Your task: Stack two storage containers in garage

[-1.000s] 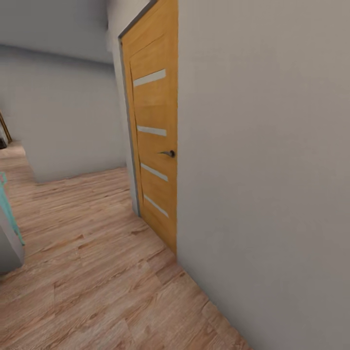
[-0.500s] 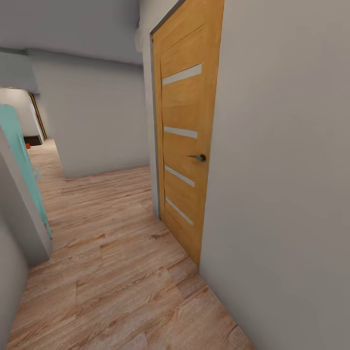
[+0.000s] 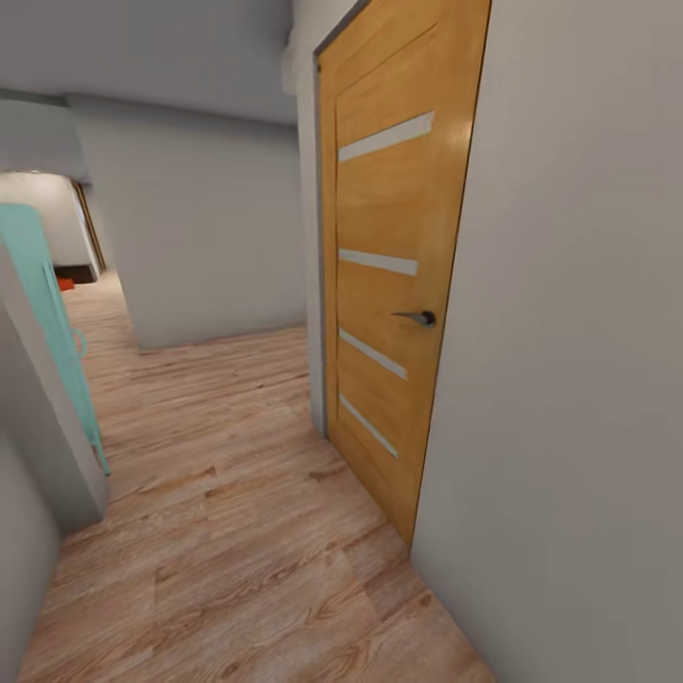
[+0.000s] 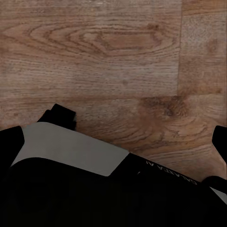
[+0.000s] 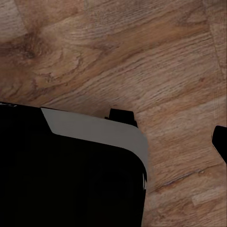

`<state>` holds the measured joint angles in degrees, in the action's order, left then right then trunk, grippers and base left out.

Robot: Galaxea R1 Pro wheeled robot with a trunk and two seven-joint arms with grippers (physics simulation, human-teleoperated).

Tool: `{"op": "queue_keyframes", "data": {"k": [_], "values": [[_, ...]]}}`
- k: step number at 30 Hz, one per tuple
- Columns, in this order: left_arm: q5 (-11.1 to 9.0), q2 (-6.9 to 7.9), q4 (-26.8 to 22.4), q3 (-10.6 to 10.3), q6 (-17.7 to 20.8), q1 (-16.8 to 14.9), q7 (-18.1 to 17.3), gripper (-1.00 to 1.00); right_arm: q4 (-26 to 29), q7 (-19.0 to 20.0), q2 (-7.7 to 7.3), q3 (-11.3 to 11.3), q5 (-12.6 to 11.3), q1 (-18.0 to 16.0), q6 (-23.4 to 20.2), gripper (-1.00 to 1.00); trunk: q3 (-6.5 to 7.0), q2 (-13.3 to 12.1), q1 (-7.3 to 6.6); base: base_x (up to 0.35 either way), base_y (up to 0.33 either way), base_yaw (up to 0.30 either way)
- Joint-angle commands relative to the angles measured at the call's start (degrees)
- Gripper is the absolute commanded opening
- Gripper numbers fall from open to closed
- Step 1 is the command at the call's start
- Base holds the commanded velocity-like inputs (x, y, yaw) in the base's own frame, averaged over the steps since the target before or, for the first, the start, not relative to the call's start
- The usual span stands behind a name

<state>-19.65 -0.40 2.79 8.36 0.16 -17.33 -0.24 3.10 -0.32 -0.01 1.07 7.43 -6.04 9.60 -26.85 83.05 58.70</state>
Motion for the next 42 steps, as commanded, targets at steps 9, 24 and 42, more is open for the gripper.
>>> {"op": "queue_keyframes", "data": {"k": [9,24,42], "values": [[0.04,-0.04,0.02,0.41,0.02,-0.08,-0.03,1.00,-0.02,-0.03,0.01,0.07,0.30,-0.02,0.15,1.00,-0.06,0.03,0.03,0.327,0.089,0.277],[0.05,0.03,-0.07,0.43,0.02,-0.08,-0.03,1.00,-0.20,-0.03,0.04,0.07,0.30,-0.02,0.15,1.00,-0.06,0.03,0.03,0.331,0.081,0.229],[0.05,0.04,-0.07,0.43,0.02,-0.08,-0.03,1.00,-0.20,-0.03,-0.16,0.07,0.29,-0.02,0.15,1.00,-0.06,0.03,0.03,0.331,0.081,0.005]]}}
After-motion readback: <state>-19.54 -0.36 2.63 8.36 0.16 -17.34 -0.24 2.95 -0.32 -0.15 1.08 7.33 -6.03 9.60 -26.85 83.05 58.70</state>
